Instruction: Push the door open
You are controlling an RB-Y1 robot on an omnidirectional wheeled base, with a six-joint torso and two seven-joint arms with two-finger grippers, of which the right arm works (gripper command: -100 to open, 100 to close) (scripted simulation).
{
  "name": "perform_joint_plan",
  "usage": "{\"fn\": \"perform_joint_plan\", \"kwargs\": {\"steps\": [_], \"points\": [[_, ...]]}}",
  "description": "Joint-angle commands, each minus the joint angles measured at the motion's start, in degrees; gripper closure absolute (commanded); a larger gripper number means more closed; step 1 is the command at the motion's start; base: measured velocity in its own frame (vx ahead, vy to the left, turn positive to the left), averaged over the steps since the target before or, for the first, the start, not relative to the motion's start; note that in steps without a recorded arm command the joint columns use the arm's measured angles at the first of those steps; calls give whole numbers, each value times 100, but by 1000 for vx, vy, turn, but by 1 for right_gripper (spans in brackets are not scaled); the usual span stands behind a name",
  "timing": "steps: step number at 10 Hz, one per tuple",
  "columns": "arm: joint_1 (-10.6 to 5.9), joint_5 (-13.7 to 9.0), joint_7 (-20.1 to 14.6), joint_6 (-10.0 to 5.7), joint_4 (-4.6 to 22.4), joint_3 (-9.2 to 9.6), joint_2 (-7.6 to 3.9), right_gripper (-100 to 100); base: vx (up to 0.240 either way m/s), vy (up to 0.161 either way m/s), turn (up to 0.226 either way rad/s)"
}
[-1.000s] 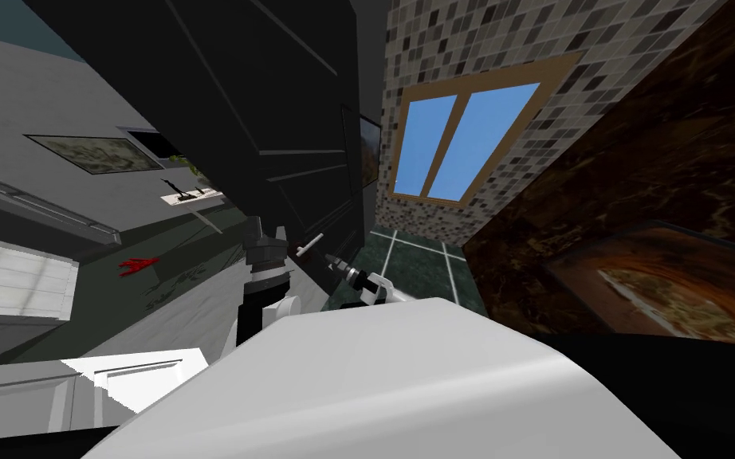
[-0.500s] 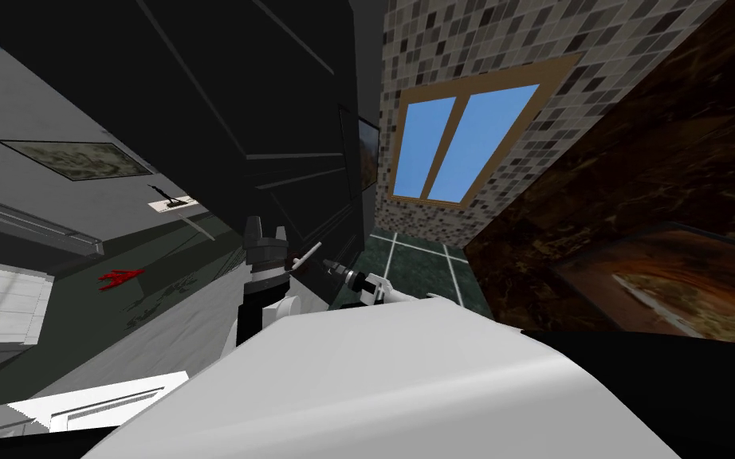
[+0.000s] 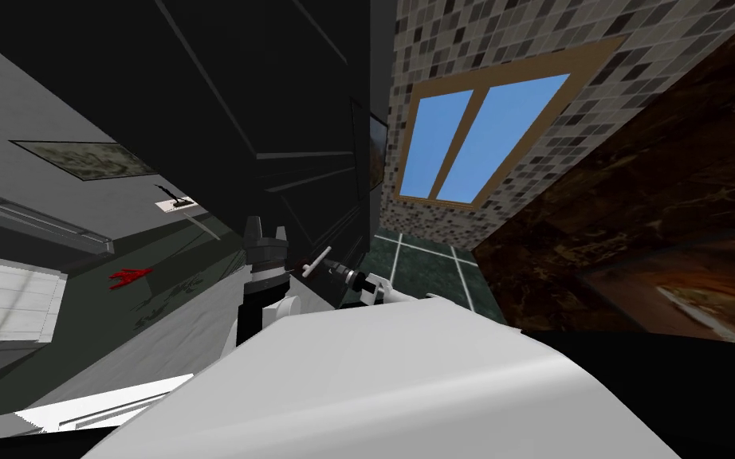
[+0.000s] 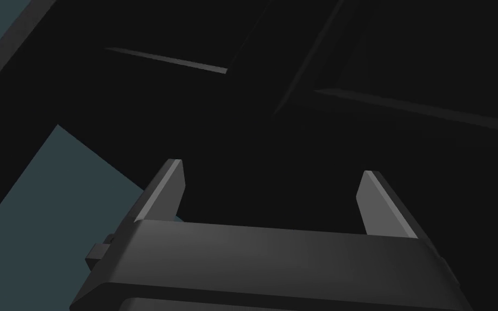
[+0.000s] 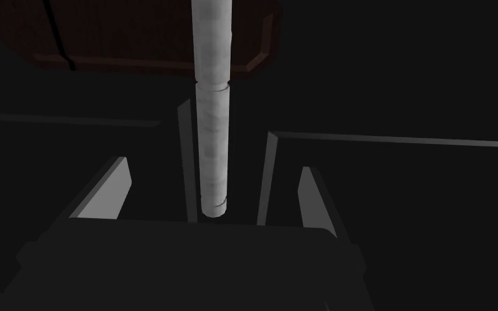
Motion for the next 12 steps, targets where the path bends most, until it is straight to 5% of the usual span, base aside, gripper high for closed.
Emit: {"fn": "perform_joint_plan", "kwargs": {"steps": [1, 5, 6, 11, 12], "points": [[5, 5, 26, -15, 57, -37, 43, -100, 120, 223, 21], [11, 10, 55, -38, 136, -84, 111, -100, 93, 127, 30], [11, 10, 55, -38, 136, -84, 111, 100, -5, -7, -4], [11, 10, 55, -38, 136, -84, 111, 100, -10, -15, 1], [10, 7, 130, 20, 205, -277, 102, -100, -91, 27, -117]]}}
